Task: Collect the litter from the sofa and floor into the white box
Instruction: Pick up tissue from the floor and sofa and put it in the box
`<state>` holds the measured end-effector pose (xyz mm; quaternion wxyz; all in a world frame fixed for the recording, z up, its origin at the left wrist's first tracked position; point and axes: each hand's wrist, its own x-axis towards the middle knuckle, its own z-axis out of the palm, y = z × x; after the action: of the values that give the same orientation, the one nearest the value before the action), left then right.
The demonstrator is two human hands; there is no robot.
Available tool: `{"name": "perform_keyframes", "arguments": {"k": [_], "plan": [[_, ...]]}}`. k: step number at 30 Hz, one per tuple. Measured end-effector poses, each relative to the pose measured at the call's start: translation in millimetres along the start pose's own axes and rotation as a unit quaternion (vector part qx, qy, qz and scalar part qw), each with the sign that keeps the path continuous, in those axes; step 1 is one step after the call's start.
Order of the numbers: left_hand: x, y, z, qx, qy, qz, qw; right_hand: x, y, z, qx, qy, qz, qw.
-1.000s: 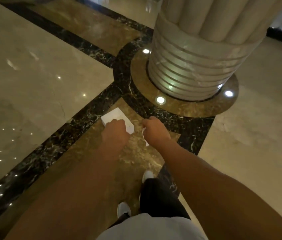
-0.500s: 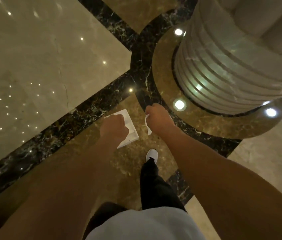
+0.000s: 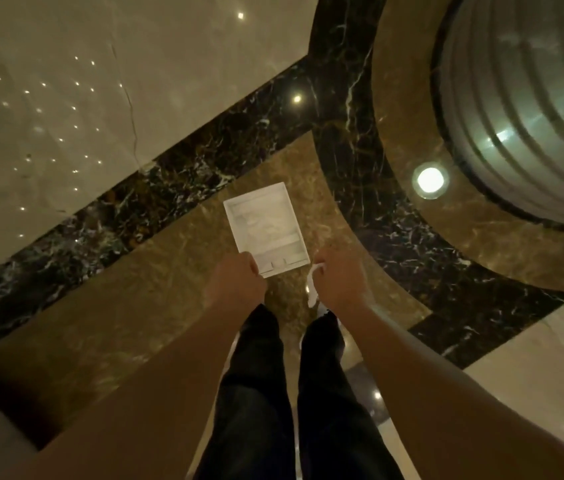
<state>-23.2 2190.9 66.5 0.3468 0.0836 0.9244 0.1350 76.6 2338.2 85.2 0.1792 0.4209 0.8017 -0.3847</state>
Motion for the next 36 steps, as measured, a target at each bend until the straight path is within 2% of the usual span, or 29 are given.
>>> {"name": "perform_keyframes", "arguments": {"k": [3, 6, 8, 10, 17, 24, 31, 33, 36], "plan": [[58, -20, 34, -0.059, -0.032, -0.082, 0.994, 43, 5, 47, 0.098, 0.012, 0.089, 0.991], [116, -34, 64, -0.169, -0.092, -0.149, 0.970, 86, 6, 92, 0.217, -0.009, 0.207, 0.954], [148, -39, 84, -0.261, -0.096, -0.169, 0.946, 113, 6, 120, 0.239, -0.031, 0.229, 0.943], [174, -44, 102, -0.292, -0.087, -0.176, 0.936, 135, 5, 146, 0.251, -0.038, 0.232, 0.939], [229, -75, 123, -0.245, -0.106, -0.170, 0.949, 177, 13, 189, 0.202, -0.056, 0.222, 0.952], [215, -85, 92, -0.166, -0.106, -0.127, 0.972, 167, 2, 176, 0.209, -0.083, 0.242, 0.944], [144, -57, 5, -0.093, -0.025, -0.048, 0.994, 129, -66, 110, 0.048, -0.055, 0.066, 0.995], [106, -48, -30, -0.075, 0.007, -0.024, 0.997, 100, -89, 85, -0.011, -0.051, -0.018, 0.998], [33, -34, -85, -0.027, 0.059, 0.010, 0.998, 44, -119, 46, -0.104, -0.052, -0.149, 0.982]]}}
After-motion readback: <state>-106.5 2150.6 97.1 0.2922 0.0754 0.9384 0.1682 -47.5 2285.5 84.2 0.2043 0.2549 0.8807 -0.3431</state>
